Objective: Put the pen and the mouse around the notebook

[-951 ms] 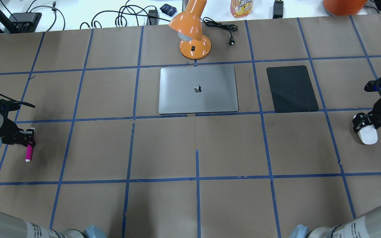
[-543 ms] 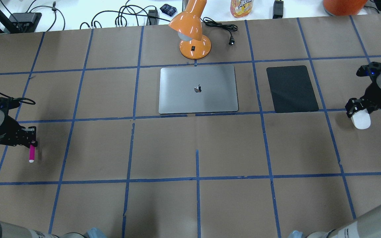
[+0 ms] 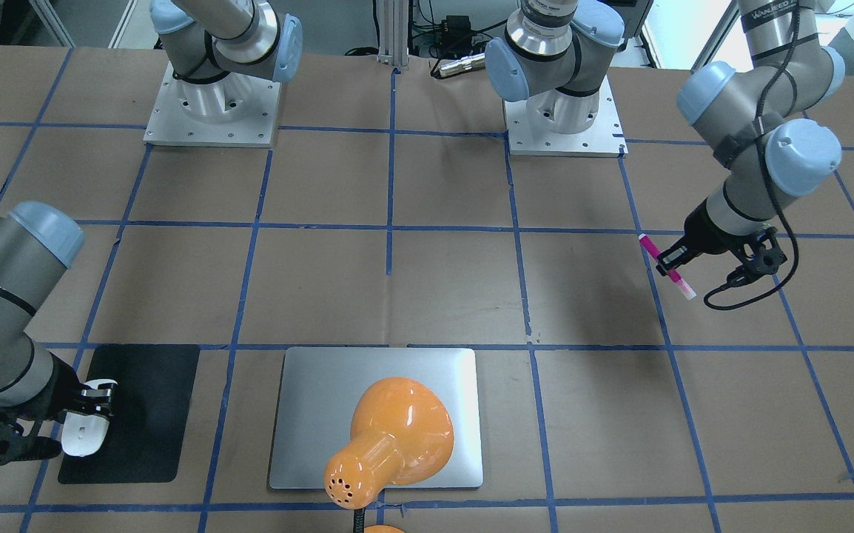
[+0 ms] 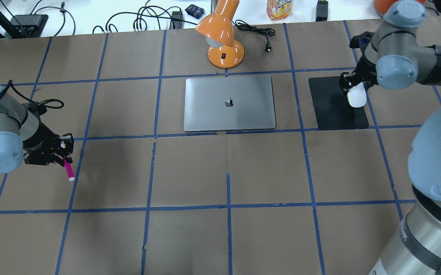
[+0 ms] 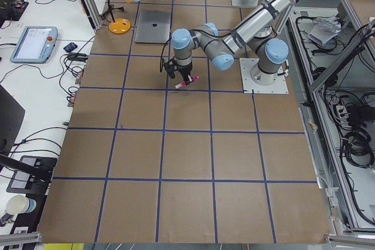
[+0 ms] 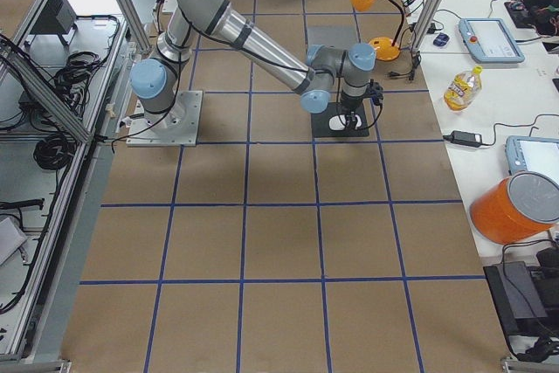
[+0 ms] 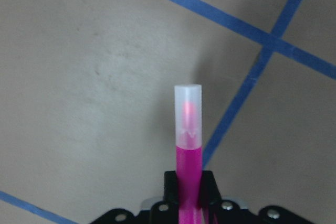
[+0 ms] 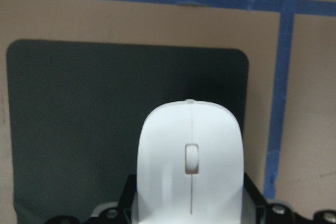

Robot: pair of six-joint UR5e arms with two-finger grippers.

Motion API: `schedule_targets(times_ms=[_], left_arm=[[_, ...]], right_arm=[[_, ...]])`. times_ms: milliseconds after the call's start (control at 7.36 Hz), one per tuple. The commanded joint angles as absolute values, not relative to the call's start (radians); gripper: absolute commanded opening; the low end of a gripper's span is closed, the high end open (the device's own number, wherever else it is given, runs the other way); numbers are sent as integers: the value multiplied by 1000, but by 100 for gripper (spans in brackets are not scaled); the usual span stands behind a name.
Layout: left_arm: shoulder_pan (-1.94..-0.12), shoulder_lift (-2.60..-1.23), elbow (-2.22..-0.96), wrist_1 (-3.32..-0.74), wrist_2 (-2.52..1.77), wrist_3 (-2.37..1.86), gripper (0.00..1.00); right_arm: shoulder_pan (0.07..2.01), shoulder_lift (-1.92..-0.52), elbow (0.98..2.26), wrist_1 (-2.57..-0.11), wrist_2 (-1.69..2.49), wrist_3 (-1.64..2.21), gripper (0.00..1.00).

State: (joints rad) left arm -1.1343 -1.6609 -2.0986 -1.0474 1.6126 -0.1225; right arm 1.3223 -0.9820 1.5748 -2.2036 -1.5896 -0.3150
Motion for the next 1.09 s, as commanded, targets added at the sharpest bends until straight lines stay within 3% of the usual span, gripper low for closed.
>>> schedule_targets(times_ms=[0,272,407,951], left_arm=[[-1343,-1614,-2089,-1101,1609,-381,4],[-1553,-1640,-2060,-1095,1592,-773,2],[-1644,-1650,-2009,-1100,1582,-887,2],[-1826,-1767,-1934,-1045,1428,-1487,0]], right_arm=[[1359,-948,1554,-2200,-1579,-238,58],[1368,-956,1556,-2158,-1586,-227,77],[1367,-960,1546,-2157,-1589,-227,100],[1368,-1188,1517,-1914,-1592,-227,100]])
